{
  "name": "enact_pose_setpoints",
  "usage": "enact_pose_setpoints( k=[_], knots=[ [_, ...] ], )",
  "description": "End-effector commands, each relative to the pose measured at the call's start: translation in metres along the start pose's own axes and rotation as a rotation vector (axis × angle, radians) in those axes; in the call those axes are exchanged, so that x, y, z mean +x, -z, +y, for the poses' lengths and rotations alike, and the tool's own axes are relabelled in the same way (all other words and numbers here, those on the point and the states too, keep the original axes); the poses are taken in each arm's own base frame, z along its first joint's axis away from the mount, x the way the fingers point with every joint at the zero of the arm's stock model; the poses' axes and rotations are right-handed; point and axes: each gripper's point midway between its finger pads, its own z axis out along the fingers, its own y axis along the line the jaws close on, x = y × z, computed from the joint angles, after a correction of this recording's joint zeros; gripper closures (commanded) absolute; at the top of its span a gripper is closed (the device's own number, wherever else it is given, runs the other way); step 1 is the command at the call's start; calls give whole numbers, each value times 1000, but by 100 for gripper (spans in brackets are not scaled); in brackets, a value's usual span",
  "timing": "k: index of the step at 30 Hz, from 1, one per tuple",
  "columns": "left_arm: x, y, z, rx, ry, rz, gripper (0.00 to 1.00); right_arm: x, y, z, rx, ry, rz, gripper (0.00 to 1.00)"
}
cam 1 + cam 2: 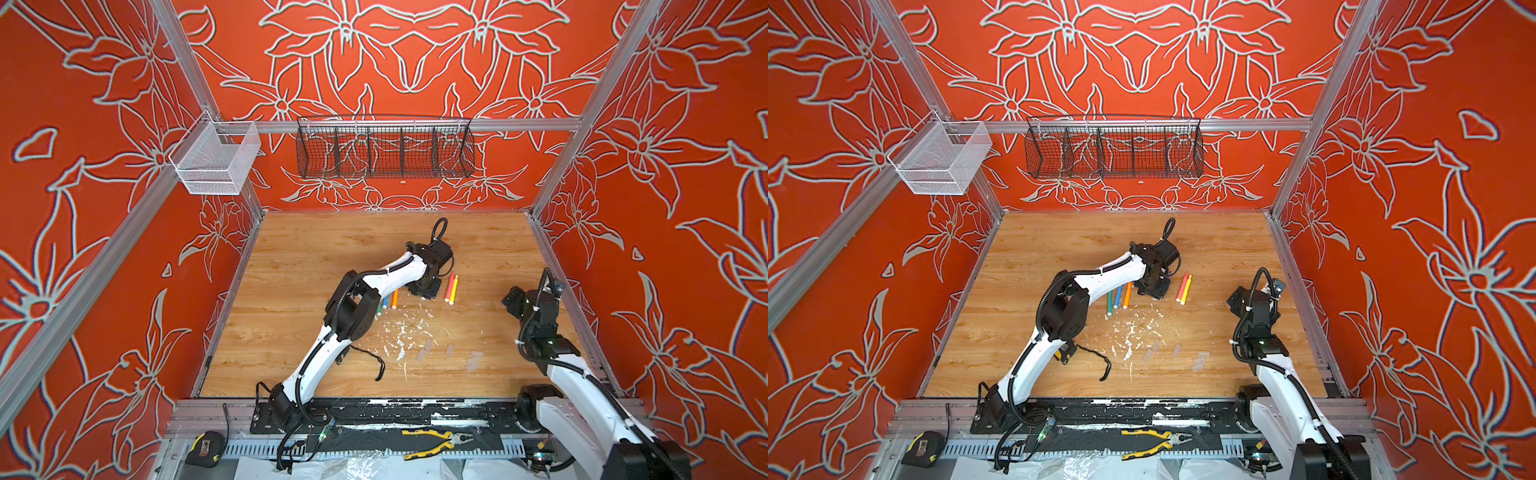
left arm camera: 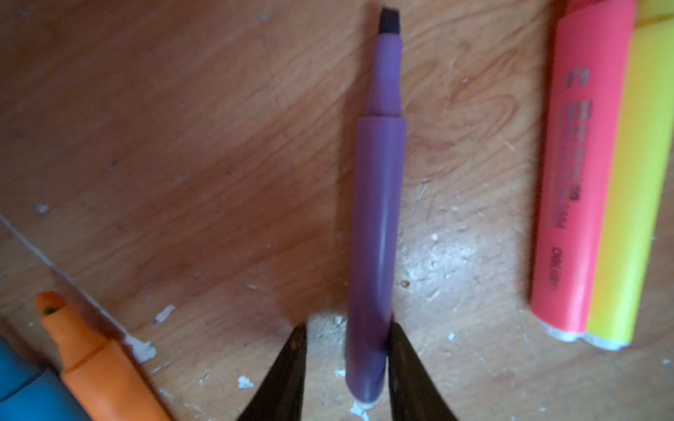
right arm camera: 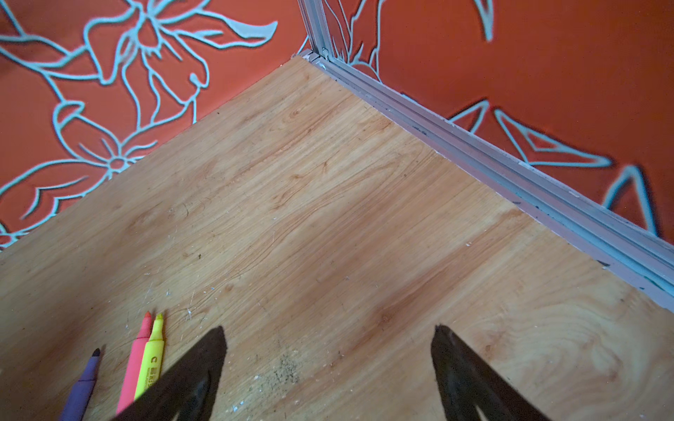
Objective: Insert the pens into the pen caps
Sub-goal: 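Lower the left gripper and close it on the purple marker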
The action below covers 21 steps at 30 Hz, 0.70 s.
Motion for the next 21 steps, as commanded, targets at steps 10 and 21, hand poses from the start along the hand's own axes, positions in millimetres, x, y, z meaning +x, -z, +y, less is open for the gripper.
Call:
enact_pose_setpoints(
  k=[10,21],
  knots=[
    [10,-24,-6,-24,-38,83,70,-10,5,2,-8,-27,-30,10],
    [14,-30,-2,-46,-52,99,89,-10,6,1,-6,-29,-33,10]
  ],
)
